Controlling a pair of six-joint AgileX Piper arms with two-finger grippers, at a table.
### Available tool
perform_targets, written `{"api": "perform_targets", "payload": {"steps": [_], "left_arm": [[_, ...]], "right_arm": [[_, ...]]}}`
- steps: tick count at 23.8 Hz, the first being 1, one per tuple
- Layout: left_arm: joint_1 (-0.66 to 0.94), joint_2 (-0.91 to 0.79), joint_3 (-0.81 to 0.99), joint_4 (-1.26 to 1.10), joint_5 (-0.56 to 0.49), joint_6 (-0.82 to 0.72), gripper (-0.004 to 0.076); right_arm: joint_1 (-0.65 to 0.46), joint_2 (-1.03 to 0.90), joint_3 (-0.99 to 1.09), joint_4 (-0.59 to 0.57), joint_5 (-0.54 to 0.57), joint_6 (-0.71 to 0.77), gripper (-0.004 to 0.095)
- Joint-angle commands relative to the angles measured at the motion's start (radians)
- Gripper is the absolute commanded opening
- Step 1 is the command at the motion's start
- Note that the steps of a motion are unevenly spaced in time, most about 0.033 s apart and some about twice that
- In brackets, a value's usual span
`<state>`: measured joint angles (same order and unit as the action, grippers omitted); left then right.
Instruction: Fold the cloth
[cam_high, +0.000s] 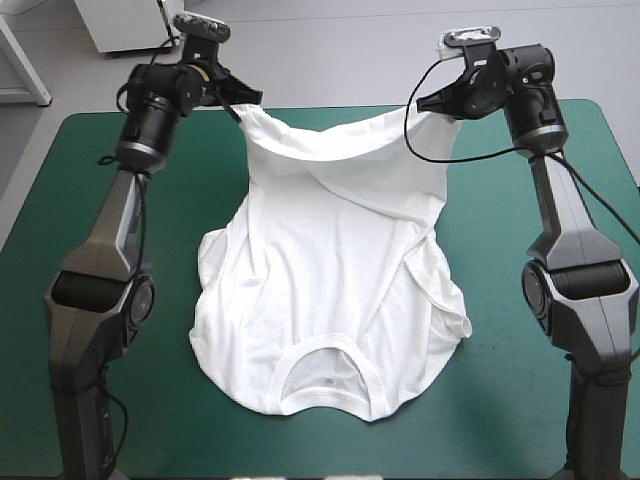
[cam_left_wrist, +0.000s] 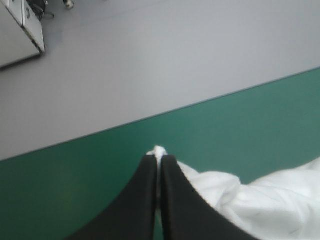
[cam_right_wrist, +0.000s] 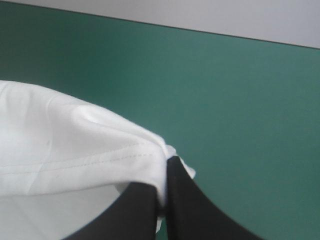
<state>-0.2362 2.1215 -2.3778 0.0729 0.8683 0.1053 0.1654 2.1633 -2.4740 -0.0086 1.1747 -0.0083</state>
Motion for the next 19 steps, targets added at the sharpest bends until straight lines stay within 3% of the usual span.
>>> {"api": "perform_targets", "payload": {"steps": [1,10,13,14,16,17,19], "left_arm": [[0.003,0.028,-0.021,0.059,-0.080,-0.066,-0.0022],[0.074,0.152,-0.021,0.079,-0.224,-0.148,-0.0022],[0.087,0.164,-0.021,0.042,-0.257,-0.144,0.0011],[0.089,0.164,-0.021,0.009,-0.251,-0.144,0.0040],[0.090,0.160,-0.021,-0.073,-0.202,-0.093,0.0181],[0.090,0.151,-0.023,-0.113,-0.158,-0.016,0.0294],[0.090,0.139,-0.038,-0.131,-0.057,0.023,0.0405]], "right_arm": [[-0.025,0.000,-0.027,0.009,-0.120,-0.021,-0.0017],[-0.048,0.140,-0.027,0.009,-0.213,0.035,-0.0008],[-0.048,0.149,-0.027,0.035,-0.181,0.021,0.0085],[-0.048,0.149,-0.027,0.043,-0.171,0.016,0.0146],[-0.048,0.149,-0.033,0.067,-0.141,-0.010,0.0346],[-0.048,0.149,-0.055,0.067,-0.095,-0.012,0.0456],[-0.048,0.149,-0.085,0.060,-0.040,-0.018,0.0501]]}}
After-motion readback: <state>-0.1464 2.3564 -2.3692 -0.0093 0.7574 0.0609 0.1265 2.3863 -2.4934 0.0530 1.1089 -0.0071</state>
